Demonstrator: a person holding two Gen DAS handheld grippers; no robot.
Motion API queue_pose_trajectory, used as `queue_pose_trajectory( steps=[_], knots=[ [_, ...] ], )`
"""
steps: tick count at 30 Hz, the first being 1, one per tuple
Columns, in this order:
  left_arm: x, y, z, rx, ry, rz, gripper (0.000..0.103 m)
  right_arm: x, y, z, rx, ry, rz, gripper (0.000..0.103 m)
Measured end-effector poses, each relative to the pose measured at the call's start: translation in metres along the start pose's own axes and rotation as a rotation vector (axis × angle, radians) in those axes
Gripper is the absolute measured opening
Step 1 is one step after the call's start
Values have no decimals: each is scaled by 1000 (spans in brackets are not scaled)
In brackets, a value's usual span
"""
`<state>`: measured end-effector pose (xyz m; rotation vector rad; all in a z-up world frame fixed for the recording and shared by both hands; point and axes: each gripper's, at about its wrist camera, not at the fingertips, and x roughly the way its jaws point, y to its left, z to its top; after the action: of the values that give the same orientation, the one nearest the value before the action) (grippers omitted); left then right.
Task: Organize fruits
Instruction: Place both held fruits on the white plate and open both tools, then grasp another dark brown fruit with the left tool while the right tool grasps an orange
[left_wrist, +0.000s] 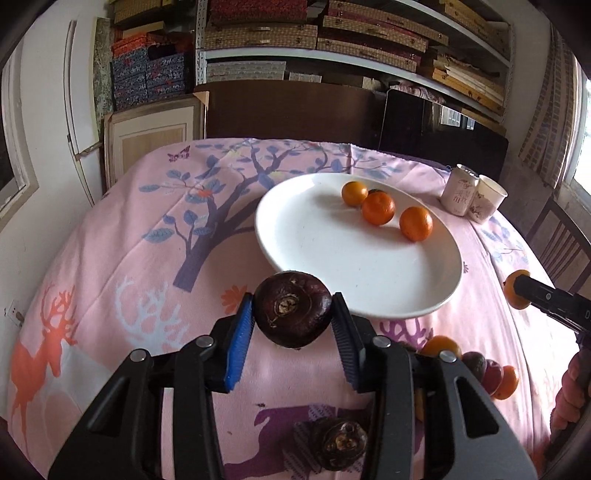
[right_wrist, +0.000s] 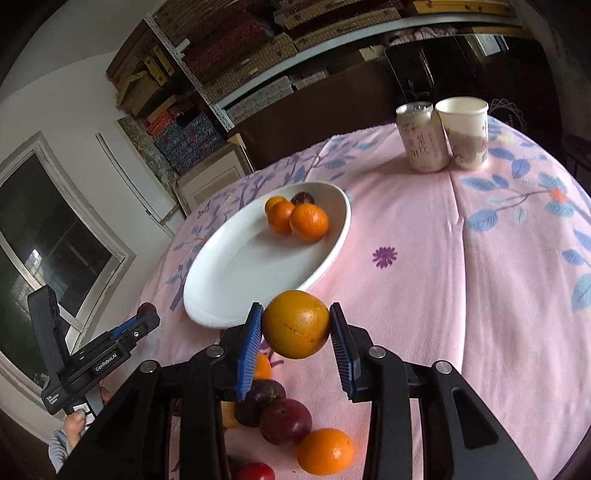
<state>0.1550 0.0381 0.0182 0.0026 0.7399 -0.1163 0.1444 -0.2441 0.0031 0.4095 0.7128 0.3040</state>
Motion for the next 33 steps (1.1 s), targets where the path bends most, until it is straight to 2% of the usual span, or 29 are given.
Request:
queue_pose_trajectory(
  steps=[4,7,8,10,12,13,16,19,23,27,31,33],
  knots=[
    [20,-17,27,29,10,8,41,27,18,21,-27,39,-5,37],
    [40,-28,33,43,25,11,44,56,26,28,-34,81,-15,37],
    [44,-30,32,49,23,25,48,64,27,28,-41,94,-15,38],
    [46,-33,29,76,13,53,71,68,28,26,-67,90,-33,41],
    [43,-31,27,100,-6,75,75,62,24,27,-70,58,-61,49],
    [41,-29,27,97,-9,80,80,58,22,27,-62,50,-62,50],
    [30,-20,24,68,-23,69,86,48,19,21,-61,42,-60,52],
    [21,-14,17,58,-41,76,93,35,15,12,-57,22,-81,62],
    [18,-7,5,26,-18,55,94,24,13,0,-64,20,-68,63],
    [14,-7,-17,39,24,61,94,14,3,-13,-30,33,-71,68],
    [3,-13,-30,72,19,45,95,6,-9,-19,22,30,-61,70],
    [-4,-14,-36,85,6,72,97,1,-13,-19,39,21,-53,71]
  ],
)
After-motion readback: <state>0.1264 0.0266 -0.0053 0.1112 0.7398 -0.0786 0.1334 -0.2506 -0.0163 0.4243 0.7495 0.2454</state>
